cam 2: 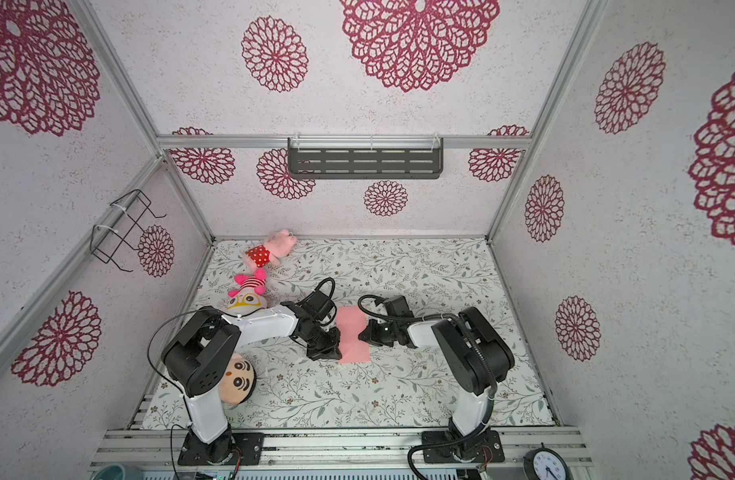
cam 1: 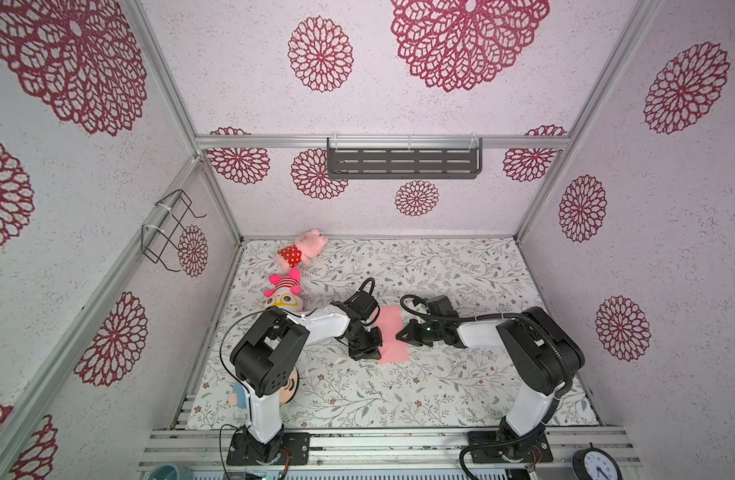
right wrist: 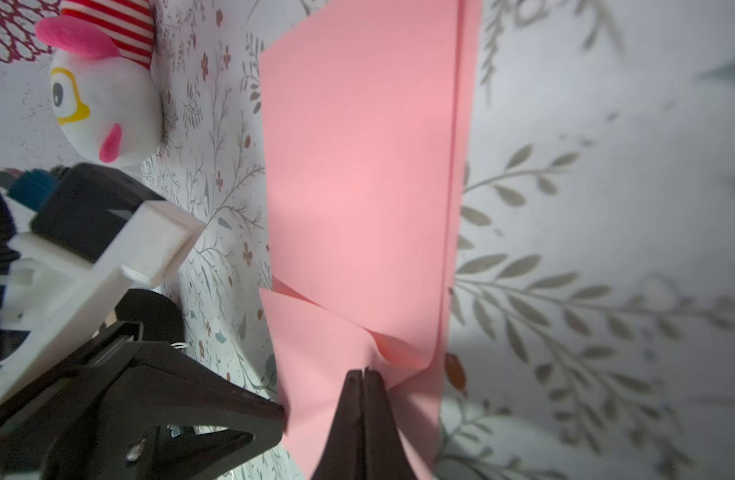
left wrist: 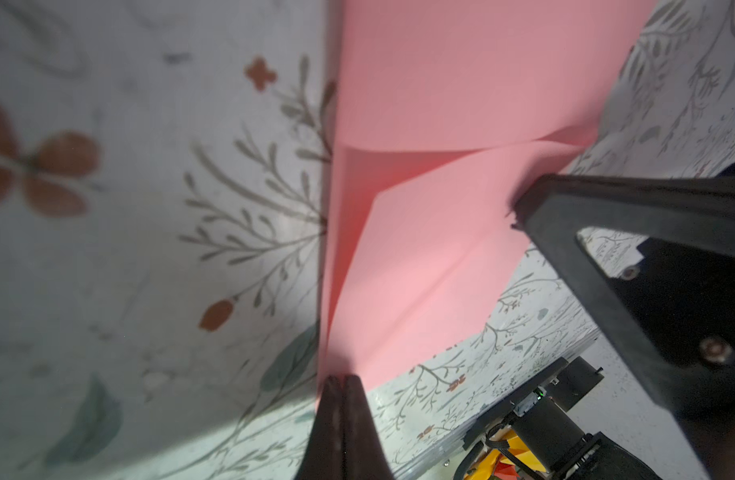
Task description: Fold a paper plane with a square sheet of paper (pick it up from the middle)
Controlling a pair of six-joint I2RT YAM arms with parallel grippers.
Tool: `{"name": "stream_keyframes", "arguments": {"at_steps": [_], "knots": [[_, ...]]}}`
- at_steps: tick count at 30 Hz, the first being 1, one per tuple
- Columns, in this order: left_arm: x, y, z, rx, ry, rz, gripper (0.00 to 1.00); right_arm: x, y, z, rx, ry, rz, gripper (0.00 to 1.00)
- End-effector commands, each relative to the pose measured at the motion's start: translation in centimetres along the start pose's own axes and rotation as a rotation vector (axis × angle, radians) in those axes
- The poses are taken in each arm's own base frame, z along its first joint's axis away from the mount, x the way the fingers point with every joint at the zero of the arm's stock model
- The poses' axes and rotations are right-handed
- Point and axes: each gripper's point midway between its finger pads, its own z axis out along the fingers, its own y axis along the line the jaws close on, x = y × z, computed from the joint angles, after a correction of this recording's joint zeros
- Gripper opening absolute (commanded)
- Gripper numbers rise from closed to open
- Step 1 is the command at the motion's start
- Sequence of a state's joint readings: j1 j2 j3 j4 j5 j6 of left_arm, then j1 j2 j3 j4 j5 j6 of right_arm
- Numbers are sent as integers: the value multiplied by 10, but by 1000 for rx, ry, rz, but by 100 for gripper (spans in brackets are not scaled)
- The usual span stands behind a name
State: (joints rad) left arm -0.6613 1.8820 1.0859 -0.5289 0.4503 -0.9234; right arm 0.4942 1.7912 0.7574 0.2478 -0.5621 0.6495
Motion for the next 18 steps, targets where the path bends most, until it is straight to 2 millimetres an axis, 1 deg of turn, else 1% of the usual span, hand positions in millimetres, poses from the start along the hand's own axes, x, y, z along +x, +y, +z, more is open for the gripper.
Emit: {"name": "stream_keyframes", "arguments": {"at_steps": [1,3,5,8,10,11,13,14,16,18], "knots": [[3,15,5,-66,9,-15,0,12,-57,-10,203,25,77,3],[3,15,5,-68,11,-15,0,2,-56,-17,204,-6,84,4],[2,14,5,-67,11,-12,0,-8,-51,-24,201,-43,78,5],[-1,8,2,-58,5,8,0,-28,-28,-38,146,-121,50,8],[-5,-2,-5,-34,-15,33,0,-37,-12,-47,99,-166,46,11],[-9,-12,-12,-10,-33,52,0,-40,-5,-52,78,-185,51,13],[-16,-30,-25,39,-73,86,1,-40,6,-57,22,-210,74,18],[-19,-39,-33,61,-96,103,4,-38,12,-58,-10,-218,90,21],[-24,-50,-44,88,-134,123,12,-33,19,-59,-59,-223,123,26],[-28,-56,-50,103,-165,139,17,-28,27,-58,-106,-229,152,33]]}}
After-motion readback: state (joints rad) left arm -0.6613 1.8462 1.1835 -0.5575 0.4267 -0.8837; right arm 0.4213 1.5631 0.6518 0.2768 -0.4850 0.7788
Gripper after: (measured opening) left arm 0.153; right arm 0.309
